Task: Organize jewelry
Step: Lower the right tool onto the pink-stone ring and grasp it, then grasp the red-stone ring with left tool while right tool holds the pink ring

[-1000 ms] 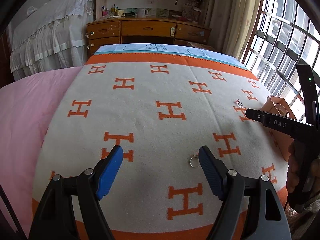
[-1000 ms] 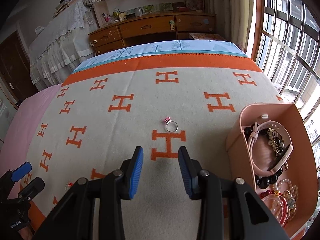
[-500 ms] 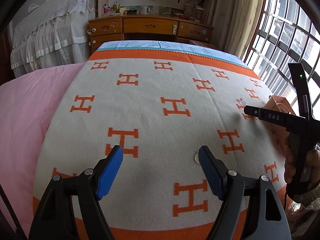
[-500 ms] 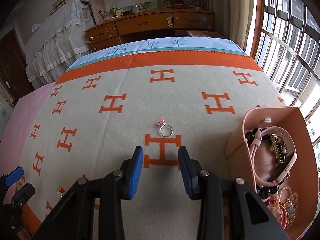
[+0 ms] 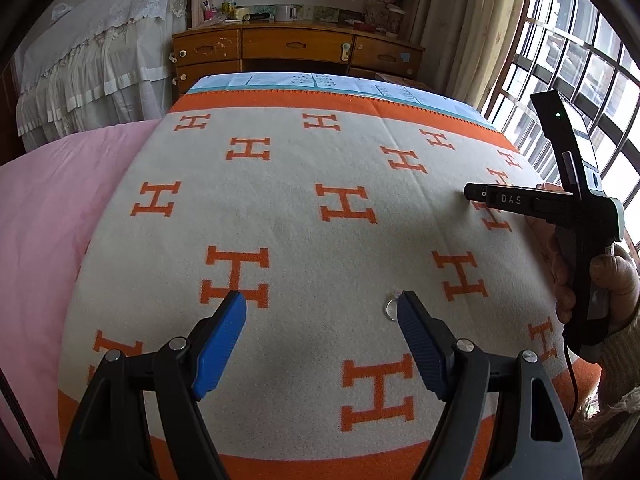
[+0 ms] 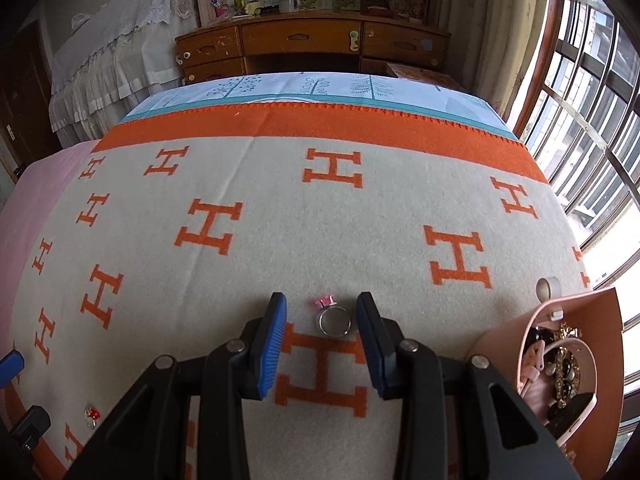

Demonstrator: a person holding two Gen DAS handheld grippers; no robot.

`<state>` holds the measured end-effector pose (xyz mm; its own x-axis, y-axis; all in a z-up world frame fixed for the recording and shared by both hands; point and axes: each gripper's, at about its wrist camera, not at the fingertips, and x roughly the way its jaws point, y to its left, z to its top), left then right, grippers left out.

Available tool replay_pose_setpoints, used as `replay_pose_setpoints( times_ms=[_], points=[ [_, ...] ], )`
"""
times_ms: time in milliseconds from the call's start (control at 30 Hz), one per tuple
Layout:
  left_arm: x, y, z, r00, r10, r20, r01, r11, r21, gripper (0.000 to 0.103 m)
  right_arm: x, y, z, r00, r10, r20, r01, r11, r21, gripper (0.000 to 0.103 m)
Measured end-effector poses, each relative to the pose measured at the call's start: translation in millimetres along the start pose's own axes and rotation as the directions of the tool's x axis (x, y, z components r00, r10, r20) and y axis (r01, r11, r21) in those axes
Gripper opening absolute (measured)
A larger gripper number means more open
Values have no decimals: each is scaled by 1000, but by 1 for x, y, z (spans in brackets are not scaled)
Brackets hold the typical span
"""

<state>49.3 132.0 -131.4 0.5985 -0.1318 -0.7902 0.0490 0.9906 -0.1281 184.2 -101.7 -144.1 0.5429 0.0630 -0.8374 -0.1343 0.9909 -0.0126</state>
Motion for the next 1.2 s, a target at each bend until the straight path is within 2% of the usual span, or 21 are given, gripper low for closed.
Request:
replay_pose_setpoints(
  times_ms=[133, 433, 600, 633, 667, 733, 933, 1200],
  points=[
    [3, 0, 0, 1000, -4, -7, 4, 1000, -6, 76, 0, -2, 2, 1000, 13, -24, -13, 1000, -22, 36],
    [3, 4, -1, 1000, -10, -8, 10, 1000, -8, 76, 8, 2, 20, 990, 34, -138, -54, 988, -144, 36],
    [4, 5, 0, 1000, -10, -8, 10, 1000, -12, 76, 10, 1, 25, 982, 84, -171, -115, 976, -184, 26],
    [4, 5, 0, 1000, -10, -9, 10, 1000, -13, 76, 10, 2, 25, 981, 87, -172, -120, 975, -187, 21],
    [4, 5, 1, 1000, -10, -10, 10, 1000, -14, 76, 10, 2, 25, 981, 89, -174, -122, 975, -186, 15],
    [4, 5, 1, 1000, -11, -10, 11, 1000, -14, 76, 11, 1, 26, 980, 89, -175, -120, 977, -176, 10],
    [4, 3, 0, 1000, -13, -10, 13, 1000, -7, 76, 10, 1, 25, 980, 104, -172, -129, 981, -143, 10],
    [5, -1, -1, 1000, -13, -21, 13, 1000, -2, 76, -4, 15, 7, 957, 210, -200, -235, 966, -108, 10]
  ],
)
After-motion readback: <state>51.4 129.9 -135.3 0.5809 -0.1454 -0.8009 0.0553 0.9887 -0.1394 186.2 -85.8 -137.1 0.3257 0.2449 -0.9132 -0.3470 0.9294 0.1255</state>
